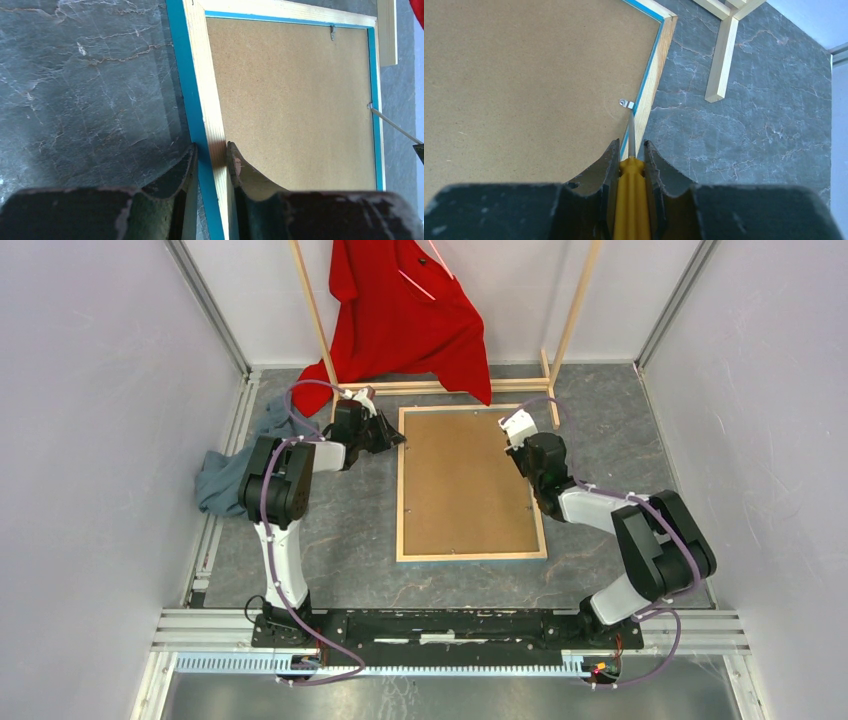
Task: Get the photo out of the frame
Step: Release the photo frame item from the photo frame.
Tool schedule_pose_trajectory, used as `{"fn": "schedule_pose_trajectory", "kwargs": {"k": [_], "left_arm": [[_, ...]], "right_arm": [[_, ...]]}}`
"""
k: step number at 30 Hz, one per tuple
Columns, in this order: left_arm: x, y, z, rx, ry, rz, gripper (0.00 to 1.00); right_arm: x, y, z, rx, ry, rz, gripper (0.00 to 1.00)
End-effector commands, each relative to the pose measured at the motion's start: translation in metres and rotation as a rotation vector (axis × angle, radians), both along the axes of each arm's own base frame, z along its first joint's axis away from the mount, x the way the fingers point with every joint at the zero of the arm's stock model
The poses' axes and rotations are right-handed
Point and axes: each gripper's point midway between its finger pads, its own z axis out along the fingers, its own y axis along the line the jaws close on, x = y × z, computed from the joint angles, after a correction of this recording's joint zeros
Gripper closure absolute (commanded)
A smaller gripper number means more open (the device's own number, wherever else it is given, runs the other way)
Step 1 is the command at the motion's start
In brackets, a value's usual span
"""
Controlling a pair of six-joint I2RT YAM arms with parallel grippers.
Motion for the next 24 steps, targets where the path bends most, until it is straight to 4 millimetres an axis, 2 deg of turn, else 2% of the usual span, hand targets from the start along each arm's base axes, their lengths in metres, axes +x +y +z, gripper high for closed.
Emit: {"fn": "schedule_pose_trajectory", "kwargs": {"k": [1, 9, 18, 24], "left_arm": [[-0.039, 0.002, -0.06, 0.049, 0.217, -0.021, 0.98], [-0.039, 0.004, -0.066, 0.107, 0.223, -0.015, 0.98], [-0.024, 0.014, -0.057, 0.192, 0.183, 0.0, 0.98], [-0.026, 0.013, -0.061, 0.223, 0.197, -0.01, 0.98]], "right_arm": [[0.011, 0.006, 0.005, 0.07, -0.028, -0.019, 1.0], [0.02, 0.011, 0.013, 0.036, -0.061, 0.015, 1.0], [0.029, 0.014, 0.013, 0.028, -0.063, 0.023, 1.0], [0.031, 0.015, 0.031, -0.006, -0.137, 0.051, 1.0]]}}
